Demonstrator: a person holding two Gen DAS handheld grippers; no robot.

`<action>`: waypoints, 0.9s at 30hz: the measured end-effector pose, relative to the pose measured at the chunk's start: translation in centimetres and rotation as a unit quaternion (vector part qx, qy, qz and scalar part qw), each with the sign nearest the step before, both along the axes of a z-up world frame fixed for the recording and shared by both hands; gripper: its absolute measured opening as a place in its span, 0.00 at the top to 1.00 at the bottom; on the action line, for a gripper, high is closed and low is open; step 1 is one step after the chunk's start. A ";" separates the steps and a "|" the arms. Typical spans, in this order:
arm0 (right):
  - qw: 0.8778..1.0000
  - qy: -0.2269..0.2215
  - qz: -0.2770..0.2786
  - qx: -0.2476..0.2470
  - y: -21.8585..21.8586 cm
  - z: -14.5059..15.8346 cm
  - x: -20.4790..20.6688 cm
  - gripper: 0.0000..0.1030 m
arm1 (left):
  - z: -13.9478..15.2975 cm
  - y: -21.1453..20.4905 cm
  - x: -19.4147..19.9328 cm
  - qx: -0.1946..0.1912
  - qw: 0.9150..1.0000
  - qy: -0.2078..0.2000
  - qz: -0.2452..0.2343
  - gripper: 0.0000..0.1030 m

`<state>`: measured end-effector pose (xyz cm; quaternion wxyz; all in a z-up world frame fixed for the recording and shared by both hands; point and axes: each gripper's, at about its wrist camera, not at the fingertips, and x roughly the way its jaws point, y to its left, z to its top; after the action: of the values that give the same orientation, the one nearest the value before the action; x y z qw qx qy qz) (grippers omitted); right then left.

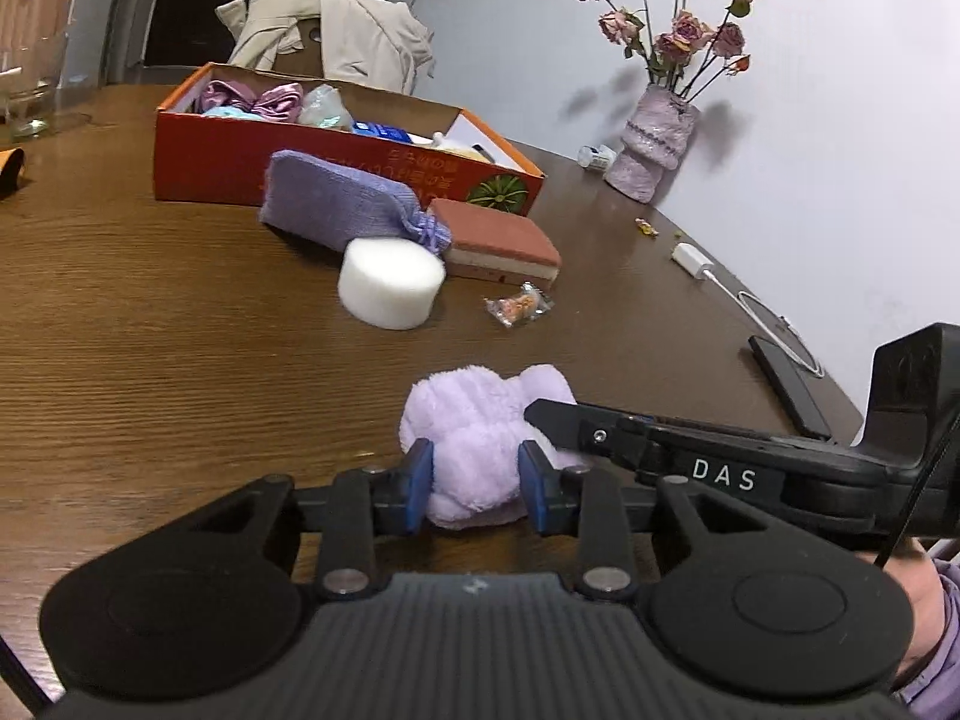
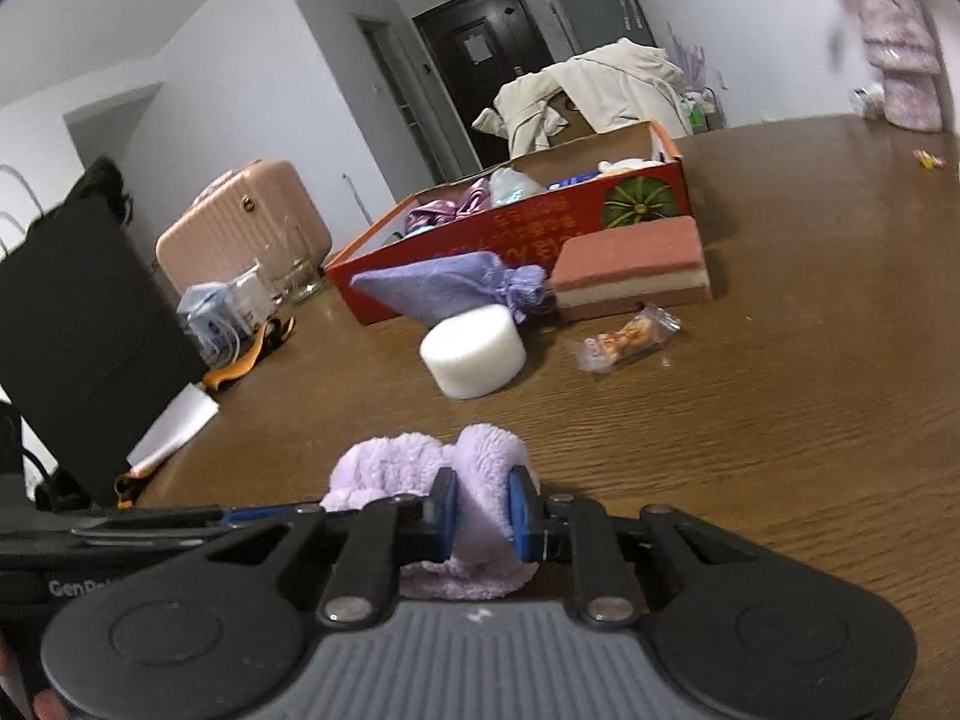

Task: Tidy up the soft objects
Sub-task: 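Carry the lavender sock into the box and open both tools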

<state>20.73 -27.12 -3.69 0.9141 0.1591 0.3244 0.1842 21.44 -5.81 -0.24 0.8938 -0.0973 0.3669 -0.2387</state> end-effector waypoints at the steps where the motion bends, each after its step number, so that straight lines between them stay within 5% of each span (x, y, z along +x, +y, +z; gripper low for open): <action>1: 1.000 -0.002 0.001 -0.003 0.2 0.0 0.1 0.83 | 0.0 0.1 0.1 0.000 1.000 0.002 0.003 0.70; 13: 1.000 -0.012 0.001 -0.012 0.1 0.7 0.1 0.82 | 0.8 0.6 0.7 -0.017 1.000 -0.012 -0.001 0.70; 27: 0.995 -0.086 0.023 -0.037 1.2 7.2 5.4 0.82 | 6.3 1.9 5.6 -0.069 0.994 -0.089 -0.003 0.70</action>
<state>26.11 -25.93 3.53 0.9393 0.1014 0.2547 0.2060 27.00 -3.92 6.08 0.9132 -0.1357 0.2694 -0.2741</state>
